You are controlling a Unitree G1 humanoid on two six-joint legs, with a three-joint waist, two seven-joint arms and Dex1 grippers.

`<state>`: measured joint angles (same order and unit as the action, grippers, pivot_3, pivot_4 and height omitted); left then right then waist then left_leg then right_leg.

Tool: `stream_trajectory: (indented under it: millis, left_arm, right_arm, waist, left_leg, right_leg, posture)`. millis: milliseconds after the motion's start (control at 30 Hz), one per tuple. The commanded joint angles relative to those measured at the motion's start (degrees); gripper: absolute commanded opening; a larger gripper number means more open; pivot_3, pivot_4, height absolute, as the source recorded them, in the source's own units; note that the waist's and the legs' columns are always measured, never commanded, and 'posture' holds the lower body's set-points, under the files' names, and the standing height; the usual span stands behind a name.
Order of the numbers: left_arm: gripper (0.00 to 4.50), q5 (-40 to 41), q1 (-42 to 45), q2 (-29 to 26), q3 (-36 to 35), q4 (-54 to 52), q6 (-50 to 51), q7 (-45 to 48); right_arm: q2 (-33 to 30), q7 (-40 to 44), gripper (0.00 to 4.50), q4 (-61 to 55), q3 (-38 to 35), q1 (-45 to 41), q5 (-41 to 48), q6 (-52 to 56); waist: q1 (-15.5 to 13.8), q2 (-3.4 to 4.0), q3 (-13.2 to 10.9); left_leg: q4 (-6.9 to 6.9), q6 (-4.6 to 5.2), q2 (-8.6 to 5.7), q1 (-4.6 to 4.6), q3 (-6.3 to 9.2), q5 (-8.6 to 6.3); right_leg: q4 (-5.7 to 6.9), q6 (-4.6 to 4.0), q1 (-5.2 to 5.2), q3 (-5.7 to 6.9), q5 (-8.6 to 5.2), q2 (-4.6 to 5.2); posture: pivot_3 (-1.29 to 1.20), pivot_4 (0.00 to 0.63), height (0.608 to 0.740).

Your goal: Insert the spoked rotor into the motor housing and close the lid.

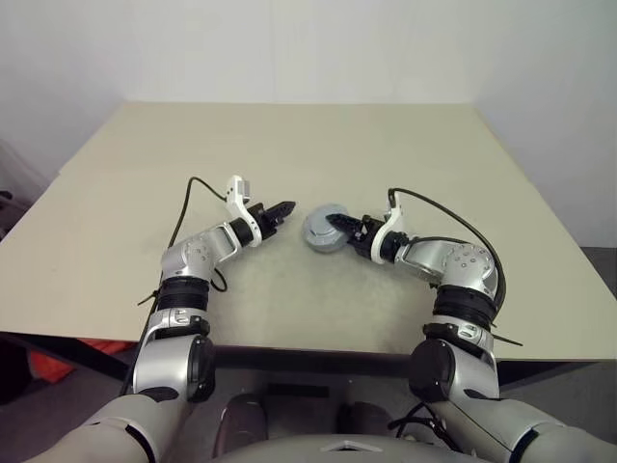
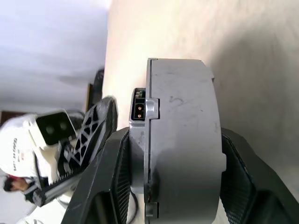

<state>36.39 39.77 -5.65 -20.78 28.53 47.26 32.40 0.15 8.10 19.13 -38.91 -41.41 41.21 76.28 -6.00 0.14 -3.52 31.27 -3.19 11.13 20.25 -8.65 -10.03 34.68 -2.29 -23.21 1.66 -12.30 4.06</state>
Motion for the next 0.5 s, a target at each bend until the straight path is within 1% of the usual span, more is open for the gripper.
stream_trajectory:
  millis: [33,67,167,300,367,500]
  left_arm:
    - [0.0,5.6,-0.9,0.0,-3.8,-4.3,1.8,-0.8]
    - [0.0,6.8,-1.5,0.1,-4.3,-5.2,2.1,-0.7]
    - [0.57,12.3,-4.3,0.8,-6.4,-9.3,4.8,0.3]
    - [1.94,16.4,-5.6,1.5,-8.4,-10.0,6.7,-1.8]
    - [2.63,19.2,-5.8,1.9,-9.3,-9.7,9.3,-2.6]
    - [4.02,23.5,-5.7,2.8,-9.7,-9.6,13.2,-3.5]
  right_arm:
    - [0.4,-0.6,2.1,1.1,-3.1,-5.5,5.2,-3.2]
    - [0.5,-0.9,2.1,1.8,-3.3,-6.4,5.5,-3.8]
    - [0.8,-1.1,2.1,3.9,-2.5,-9.1,6.0,-5.5]
    - [0.3,-0.7,2.1,6.5,-2.0,-12.1,6.6,-6.8]
    - [0.1,-0.7,2.1,7.2,-1.7,-13.5,7.2,-6.9]
    - [0.0,-1.0,2.1,7.0,-1.0,-14.3,8.4,-6.2]
  waist:
    - [0.1,0.0,0.0]
    - [0.2,0.0,0.0]
    - [0.3,-0.02,0.0]
    - [0.2,-0.05,0.0]
    - [0.2,-0.07,-0.1]
    - [0.0,-0.1,-0.1]
  left_leg:
    - [0.0,0.0,0.0,0.01,0.0,0.0]
    - [0.01,0.0,0.0,0.0,0.0,0.0]
    - [0.01,0.0,0.01,0.01,0.0,0.0]
    - [0.05,0.0,0.02,0.07,0.01,0.0]
    - [0.08,0.0,0.01,0.11,0.02,0.0]
    - [0.18,0.02,0.02,0.2,0.06,-0.01]
  right_leg:
    - [0.01,0.0,-0.01,0.01,0.0,0.0]
    - [0.01,0.0,-0.01,0.01,0.0,0.0]
    - [0.01,0.0,-0.03,0.01,0.0,0.0]
    - [0.02,0.0,-0.04,0.06,0.0,0.0]
    - [0.02,0.0,-0.04,0.06,0.0,0.0]
    - [0.02,0.03,-0.04,0.11,0.02,0.01]
  posture:
    - [0.0,0.0,0.74]
    - [0.0,0.0,0.74]
    - [0.0,0.0,0.74]
    - [0.0,0.0,0.74]
    - [0.0,0.0,0.74]
    - [0.0,0.0,0.74]
